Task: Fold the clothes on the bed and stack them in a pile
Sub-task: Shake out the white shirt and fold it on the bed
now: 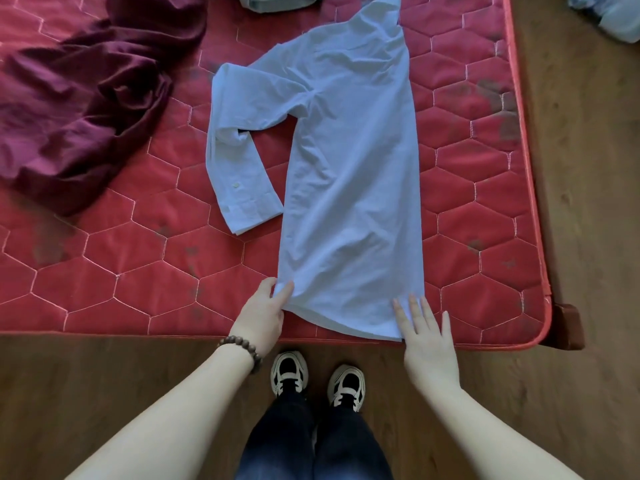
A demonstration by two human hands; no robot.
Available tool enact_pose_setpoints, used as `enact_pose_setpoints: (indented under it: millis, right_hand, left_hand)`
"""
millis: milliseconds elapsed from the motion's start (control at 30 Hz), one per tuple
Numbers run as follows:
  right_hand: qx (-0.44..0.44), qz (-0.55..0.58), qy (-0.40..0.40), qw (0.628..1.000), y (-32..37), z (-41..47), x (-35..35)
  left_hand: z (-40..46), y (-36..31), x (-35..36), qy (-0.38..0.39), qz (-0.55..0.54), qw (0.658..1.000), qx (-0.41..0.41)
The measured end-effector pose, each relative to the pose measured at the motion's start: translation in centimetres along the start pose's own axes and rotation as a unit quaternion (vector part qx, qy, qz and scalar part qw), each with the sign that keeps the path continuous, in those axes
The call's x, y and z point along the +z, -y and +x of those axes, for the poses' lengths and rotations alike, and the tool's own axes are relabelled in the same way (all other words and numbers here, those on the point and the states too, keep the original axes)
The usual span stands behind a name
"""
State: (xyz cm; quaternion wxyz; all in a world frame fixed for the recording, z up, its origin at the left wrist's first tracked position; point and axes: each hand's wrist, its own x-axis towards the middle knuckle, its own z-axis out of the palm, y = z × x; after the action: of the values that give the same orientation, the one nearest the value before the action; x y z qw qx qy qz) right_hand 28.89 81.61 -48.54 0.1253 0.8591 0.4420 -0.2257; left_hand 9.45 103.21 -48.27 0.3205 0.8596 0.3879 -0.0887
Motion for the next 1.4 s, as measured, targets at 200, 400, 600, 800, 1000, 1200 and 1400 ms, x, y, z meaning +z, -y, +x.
enact_pose_setpoints:
  millis: [200,400,600,800,1000,1200,1400]
  right_hand:
    - [-0.095,0.016,-0.07,0.993,1.7,1.2,-0.6]
    - [-0.122,0.011,-0.091,0.988,1.6,3.1,-0.8]
    - [-0.126,0.004,-0.017,0.992,0.4,1.8,-1.2]
    - [-0.067,0.069,-0.15,0.984,1.7,6.3,-4.1]
    - [-0.044,0.018,-0.092,0.995,1.4,14.1,-4.2]
    - [-0.002,0.029,-0.077,0.997,0.5,13.5,-2.7]
    - [-0.007,0.09,-0.221,0.971,3.1,14.2,-5.5]
  left_hand:
    - [1.6,-0.7,-0.2,-0.046,-0.135,0.989,-0.036]
    - [4.5,-1.4,-0.8,-0.074,-0.237,0.96,-0.13]
    - [3.7,-0.9,-0.5,-0.074,-0.175,0.972,-0.137]
    - [7.7,-1.3,-1.6,-0.069,-0.156,0.983,-0.072]
    - [13.2,-2.5,-2.2,-0.122,-0.094,0.984,-0.092]
    - [12.0,-2.8,-1.9,-0.134,-0.152,0.974,-0.098]
    - [11.8,-4.1,-1.3,-0.147,-0.084,0.979,-0.111]
